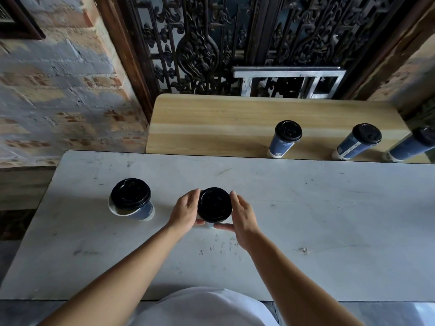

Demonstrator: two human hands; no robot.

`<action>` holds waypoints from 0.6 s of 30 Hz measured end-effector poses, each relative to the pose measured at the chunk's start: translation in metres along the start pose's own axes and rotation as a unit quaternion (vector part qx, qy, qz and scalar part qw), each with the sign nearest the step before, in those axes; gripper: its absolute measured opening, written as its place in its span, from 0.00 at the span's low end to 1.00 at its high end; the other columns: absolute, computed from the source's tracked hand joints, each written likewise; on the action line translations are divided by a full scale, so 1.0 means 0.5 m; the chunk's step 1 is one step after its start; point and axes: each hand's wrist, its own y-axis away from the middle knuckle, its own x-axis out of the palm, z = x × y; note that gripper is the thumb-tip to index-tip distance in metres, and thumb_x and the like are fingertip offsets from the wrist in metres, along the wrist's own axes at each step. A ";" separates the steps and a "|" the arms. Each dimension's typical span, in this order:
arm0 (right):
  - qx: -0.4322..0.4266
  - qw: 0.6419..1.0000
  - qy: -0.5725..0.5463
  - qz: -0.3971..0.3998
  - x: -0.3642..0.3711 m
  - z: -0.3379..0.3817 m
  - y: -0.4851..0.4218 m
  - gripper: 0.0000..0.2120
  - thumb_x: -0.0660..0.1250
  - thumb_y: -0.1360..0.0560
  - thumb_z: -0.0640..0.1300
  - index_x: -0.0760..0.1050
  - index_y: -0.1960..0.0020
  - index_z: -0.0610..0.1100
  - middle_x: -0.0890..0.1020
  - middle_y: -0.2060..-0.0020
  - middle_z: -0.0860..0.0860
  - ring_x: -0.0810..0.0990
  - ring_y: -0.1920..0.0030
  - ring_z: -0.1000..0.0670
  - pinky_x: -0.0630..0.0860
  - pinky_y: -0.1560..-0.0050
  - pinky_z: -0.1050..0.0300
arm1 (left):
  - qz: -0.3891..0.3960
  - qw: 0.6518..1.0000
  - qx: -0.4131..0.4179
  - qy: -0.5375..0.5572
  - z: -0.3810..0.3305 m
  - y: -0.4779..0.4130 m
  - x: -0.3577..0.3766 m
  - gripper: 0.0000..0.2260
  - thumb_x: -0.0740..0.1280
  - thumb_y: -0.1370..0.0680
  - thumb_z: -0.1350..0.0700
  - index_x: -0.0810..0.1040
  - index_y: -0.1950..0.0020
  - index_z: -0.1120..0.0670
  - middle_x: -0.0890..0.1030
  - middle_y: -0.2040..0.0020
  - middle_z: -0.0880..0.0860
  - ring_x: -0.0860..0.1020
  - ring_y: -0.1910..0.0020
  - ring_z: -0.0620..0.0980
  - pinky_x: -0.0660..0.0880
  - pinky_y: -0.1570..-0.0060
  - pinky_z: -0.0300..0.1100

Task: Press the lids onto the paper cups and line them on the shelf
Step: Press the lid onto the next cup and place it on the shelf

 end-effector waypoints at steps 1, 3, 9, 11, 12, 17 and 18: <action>0.004 1.000 -0.028 0.004 -0.005 -0.003 0.003 0.19 0.59 0.17 0.56 0.79 0.39 0.44 0.80 0.40 0.46 0.81 0.41 0.44 0.85 0.53 0.42 | -0.001 1.000 0.003 0.014 0.002 0.002 0.002 0.14 0.56 0.15 0.47 0.81 0.50 0.45 0.82 0.47 0.50 0.80 0.45 0.49 0.84 0.62 0.48; 0.001 0.997 -0.080 0.008 -0.012 -0.015 0.010 0.16 0.61 0.17 0.54 0.81 0.41 0.46 0.82 0.40 0.48 0.79 0.37 0.45 0.84 0.51 0.47 | -0.022 0.998 0.003 0.053 0.009 0.006 0.009 0.14 0.56 0.14 0.49 0.80 0.50 0.48 0.82 0.48 0.50 0.81 0.46 0.50 0.83 0.65 0.46; -0.011 0.998 -0.063 0.012 -0.010 -0.033 0.009 0.16 0.57 0.16 0.55 0.83 0.42 0.52 0.84 0.43 0.52 0.78 0.36 0.51 0.79 0.39 0.43 | -0.080 0.990 -0.049 0.106 0.047 0.027 0.032 0.12 0.56 0.16 0.51 0.79 0.47 0.52 0.83 0.47 0.54 0.85 0.50 0.48 0.83 0.65 0.47; -0.004 0.999 -0.052 0.016 -0.015 -0.024 0.004 0.18 0.56 0.16 0.55 0.83 0.43 0.50 0.84 0.43 0.50 0.77 0.35 0.50 0.81 0.42 0.42 | -0.088 0.990 -0.061 0.095 0.048 0.027 0.033 0.13 0.57 0.16 0.46 0.78 0.47 0.51 0.82 0.48 0.53 0.84 0.50 0.49 0.83 0.66 0.46; -0.001 0.999 -0.044 0.020 -0.016 -0.021 0.002 0.19 0.56 0.16 0.56 0.83 0.43 0.50 0.84 0.43 0.50 0.77 0.35 0.49 0.82 0.44 0.43 | -0.088 0.991 -0.062 0.081 0.046 0.025 0.032 0.14 0.58 0.16 0.44 0.78 0.46 0.52 0.82 0.48 0.52 0.83 0.50 0.49 0.83 0.67 0.45; 0.003 0.998 -0.039 0.046 -0.010 -0.024 0.007 0.20 0.58 0.18 0.59 0.83 0.41 0.48 0.83 0.40 0.49 0.78 0.35 0.50 0.82 0.43 0.42 | -0.079 0.993 -0.063 0.055 0.035 0.018 0.025 0.19 0.57 0.17 0.39 0.77 0.41 0.53 0.80 0.46 0.51 0.82 0.49 0.49 0.84 0.65 0.46; 0.000 0.998 -0.038 0.041 -0.008 -0.026 0.008 0.20 0.58 0.18 0.59 0.83 0.42 0.49 0.84 0.41 0.49 0.79 0.36 0.50 0.82 0.43 0.43 | -0.077 0.994 -0.060 0.051 0.034 0.018 0.024 0.20 0.57 0.18 0.39 0.77 0.41 0.53 0.80 0.46 0.51 0.82 0.48 0.49 0.84 0.65 0.46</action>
